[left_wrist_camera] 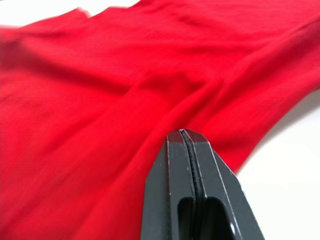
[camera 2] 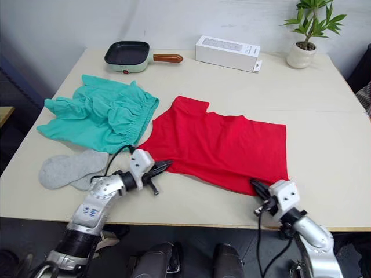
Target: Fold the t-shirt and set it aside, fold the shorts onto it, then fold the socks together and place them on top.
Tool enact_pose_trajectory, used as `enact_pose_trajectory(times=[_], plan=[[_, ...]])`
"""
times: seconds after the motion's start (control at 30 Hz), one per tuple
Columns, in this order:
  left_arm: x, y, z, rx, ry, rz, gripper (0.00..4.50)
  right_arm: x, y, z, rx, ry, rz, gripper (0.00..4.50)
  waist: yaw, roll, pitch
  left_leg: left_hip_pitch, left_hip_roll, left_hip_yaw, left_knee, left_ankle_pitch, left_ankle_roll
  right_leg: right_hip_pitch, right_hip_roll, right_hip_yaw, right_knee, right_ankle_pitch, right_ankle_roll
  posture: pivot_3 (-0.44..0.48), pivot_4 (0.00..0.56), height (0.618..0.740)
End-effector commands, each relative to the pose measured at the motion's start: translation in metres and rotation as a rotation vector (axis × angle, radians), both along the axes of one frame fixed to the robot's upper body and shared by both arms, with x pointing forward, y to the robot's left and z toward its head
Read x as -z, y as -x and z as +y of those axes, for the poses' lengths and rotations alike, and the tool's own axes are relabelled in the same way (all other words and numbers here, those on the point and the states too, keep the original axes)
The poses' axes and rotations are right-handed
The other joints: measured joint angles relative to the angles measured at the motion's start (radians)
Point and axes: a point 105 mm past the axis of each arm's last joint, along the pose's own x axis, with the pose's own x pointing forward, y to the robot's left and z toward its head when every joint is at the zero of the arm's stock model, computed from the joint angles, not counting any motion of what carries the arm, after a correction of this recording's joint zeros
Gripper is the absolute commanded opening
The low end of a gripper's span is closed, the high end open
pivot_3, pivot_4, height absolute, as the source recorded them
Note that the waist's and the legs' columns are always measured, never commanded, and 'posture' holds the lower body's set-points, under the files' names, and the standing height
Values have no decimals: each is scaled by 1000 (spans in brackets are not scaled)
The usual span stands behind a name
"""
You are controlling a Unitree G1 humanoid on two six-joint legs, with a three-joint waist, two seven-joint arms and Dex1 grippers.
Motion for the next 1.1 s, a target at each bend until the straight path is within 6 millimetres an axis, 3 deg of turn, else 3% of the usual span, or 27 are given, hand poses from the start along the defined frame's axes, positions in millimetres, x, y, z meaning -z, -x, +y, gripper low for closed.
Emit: enact_pose_trajectory(times=[0.03, 0.33, 0.47, 0.57, 0.67, 0.8, 0.9, 1.1], plan=[[-20, 11, 10, 43, 57, -35, 0, 8, 10, -34, 90, 3, 39, 31, 2, 0, 0, 0, 0, 0, 0, 0, 0, 0, 0, 0, 0, 0, 0, 0, 150, 740], [-9, 4, 53, -104, -54, -8, 0, 0, 20, -79, 188, 58, 31, 31, 1, 0, 0, 0, 0, 0, 0, 0, 1, 1, 0, 1, -3, 0, 0, 0, 150, 740], [-23, 26, 62, -15, -44, 6, 0, -26, 26, -90, 158, 39, -7, 31, 0, 0, 0, 0, 0, 0, -3, -2, -1, -1, 0, 1, -4, 0, 0, 0, 150, 740], [-39, 35, 76, 34, -100, -4, 0, -50, 32, -82, 33, 63, 12, 31, -2, 2, 1, 0, 0, 0, -5, -2, -1, -1, 0, 1, -6, 0, 0, 0, 150, 740], [-48, 42, 79, 128, -244, -36, 566, -55, 42, -65, -136, 134, 91, 594, -1, 2, 1, 0, 1, 0, -6, -2, -1, 0, 1, 1, -7, 0, 0, 0, 150, 740], [-37, 39, 80, 228, -508, -124, 1855, -47, 45, -56, -258, 312, 142, 1993, 5, 2, 1, 1, 1, 2, -8, -3, 0, 1, 1, 1, -11, 0, 0, 0, 150, 740], [-28, 31, 77, 248, -593, -170, 2787, -38, 41, -54, -293, 400, 154, 3042, 5, 2, 1, 0, 0, 3, -11, -2, -2, 0, 0, 1, -14, 0, 0, 0, 150, 740], [-18, 10, 68, 250, -654, -198, 2787, -23, 31, -53, -336, 535, 175, 3042, 2, 1, 1, 1, 0, 5, -14, -1, -2, -1, 1, -3, -13, 1, 1, 0, 150, 740]])
